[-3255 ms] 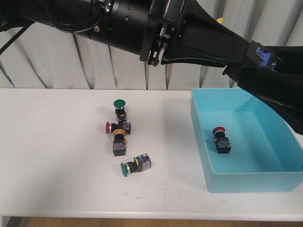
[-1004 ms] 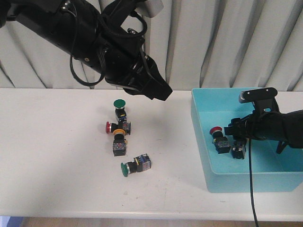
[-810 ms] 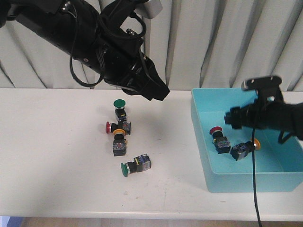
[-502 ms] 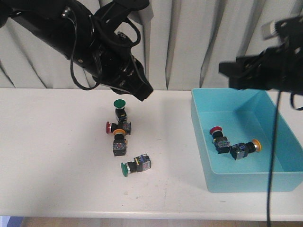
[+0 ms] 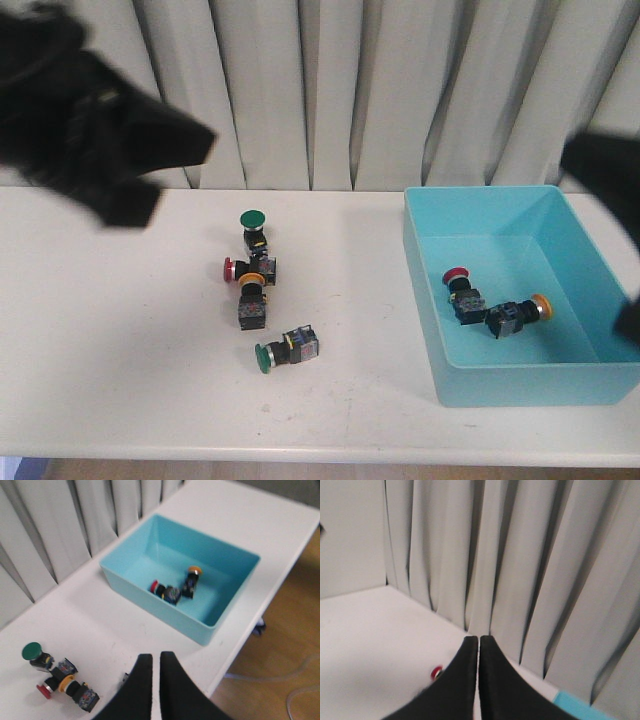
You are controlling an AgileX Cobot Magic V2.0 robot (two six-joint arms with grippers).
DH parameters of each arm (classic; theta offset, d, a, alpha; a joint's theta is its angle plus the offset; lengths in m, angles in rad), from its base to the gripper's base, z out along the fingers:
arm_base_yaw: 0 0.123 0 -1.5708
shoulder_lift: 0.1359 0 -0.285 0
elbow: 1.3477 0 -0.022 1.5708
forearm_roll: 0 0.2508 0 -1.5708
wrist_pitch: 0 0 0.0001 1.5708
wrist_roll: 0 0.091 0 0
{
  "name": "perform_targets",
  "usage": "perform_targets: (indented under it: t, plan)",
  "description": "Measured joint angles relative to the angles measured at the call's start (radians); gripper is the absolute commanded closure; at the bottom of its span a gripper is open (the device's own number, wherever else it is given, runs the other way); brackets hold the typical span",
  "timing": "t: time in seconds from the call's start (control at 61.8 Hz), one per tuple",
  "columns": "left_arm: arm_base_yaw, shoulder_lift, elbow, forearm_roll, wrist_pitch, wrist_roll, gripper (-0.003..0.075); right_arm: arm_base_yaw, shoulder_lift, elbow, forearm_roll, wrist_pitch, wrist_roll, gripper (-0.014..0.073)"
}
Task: Pick red and yellow buttons and place in box
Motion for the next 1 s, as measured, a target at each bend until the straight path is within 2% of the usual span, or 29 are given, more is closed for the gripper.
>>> perform_targets:
  t: [0.243, 0.34, 0.421, 0.631, 1.004]
  plan:
    - [0.0, -0.434, 0.566, 0.05, -0.32, -0.087, 0.0728, 0.0, -0.184, 0.255, -0.008, 0.002, 0.0, 0.06]
    - [0.0, -0.573, 0.745, 0.086, -0.443, -0.14, 0.0728, 0.0, -0.231, 0.303, -0.011, 0.014, 0.001, 0.06]
    - [0.0, -0.659, 0.836, 0.095, -0.52, -0.17, 0.0728, 0.0, -0.254, 0.314, -0.011, 0.031, 0.004, 0.06]
    - [0.0, -0.732, 0.902, 0.097, -0.61, -0.18, 0.0727, 0.0, -0.261, 0.314, -0.002, 0.06, 0.004, 0.06]
    - [0.0, -0.732, 0.902, 0.095, -0.613, -0.182, 0.0727, 0.0, -0.261, 0.314, 0.0, 0.061, 0.004, 0.06]
